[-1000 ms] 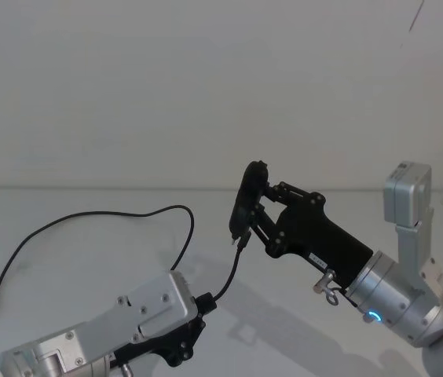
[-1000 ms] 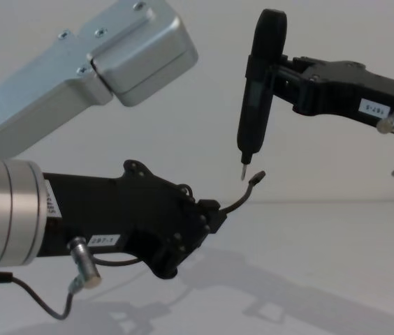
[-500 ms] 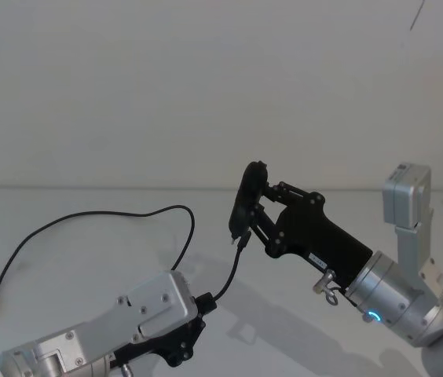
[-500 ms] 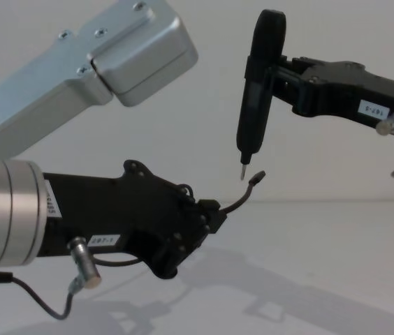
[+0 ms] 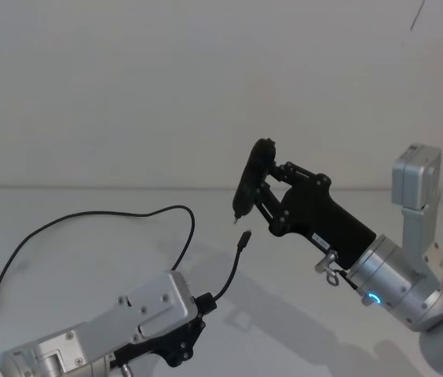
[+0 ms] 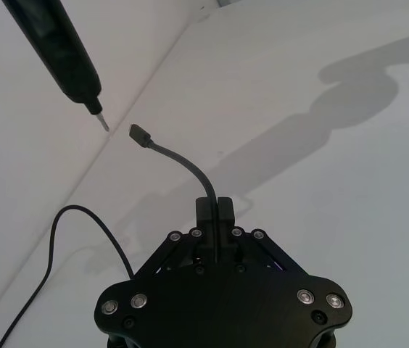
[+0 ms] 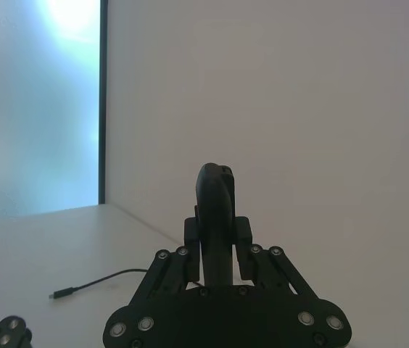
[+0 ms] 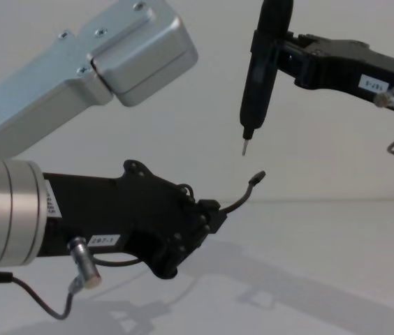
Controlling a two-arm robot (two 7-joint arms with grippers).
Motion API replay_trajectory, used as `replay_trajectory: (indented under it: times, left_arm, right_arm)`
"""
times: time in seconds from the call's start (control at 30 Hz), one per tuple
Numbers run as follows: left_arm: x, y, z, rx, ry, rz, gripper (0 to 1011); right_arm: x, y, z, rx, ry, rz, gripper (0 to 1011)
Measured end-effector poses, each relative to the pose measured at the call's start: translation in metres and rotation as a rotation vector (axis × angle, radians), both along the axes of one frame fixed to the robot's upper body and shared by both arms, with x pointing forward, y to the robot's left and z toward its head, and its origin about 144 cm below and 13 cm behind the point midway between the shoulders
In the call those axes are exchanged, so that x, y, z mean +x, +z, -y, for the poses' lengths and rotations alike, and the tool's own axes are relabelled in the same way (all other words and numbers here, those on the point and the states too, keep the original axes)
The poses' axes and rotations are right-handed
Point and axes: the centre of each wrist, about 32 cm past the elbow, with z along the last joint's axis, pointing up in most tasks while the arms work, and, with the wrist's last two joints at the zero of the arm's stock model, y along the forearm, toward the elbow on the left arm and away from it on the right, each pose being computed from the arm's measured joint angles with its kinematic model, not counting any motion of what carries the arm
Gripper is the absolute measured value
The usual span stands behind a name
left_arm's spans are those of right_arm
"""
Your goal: Pick up the data cable with the one hand.
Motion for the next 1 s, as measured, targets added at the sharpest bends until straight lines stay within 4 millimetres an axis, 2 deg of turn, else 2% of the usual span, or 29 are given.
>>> replay_trajectory:
  times: [1.0]
  left_arm:
    - [0.0,0.0,0.0,0.0,0.0,0.0,40]
  right_arm:
    - [0.016,-0.008,0.005,-0.046,-0.039,-0.008,283]
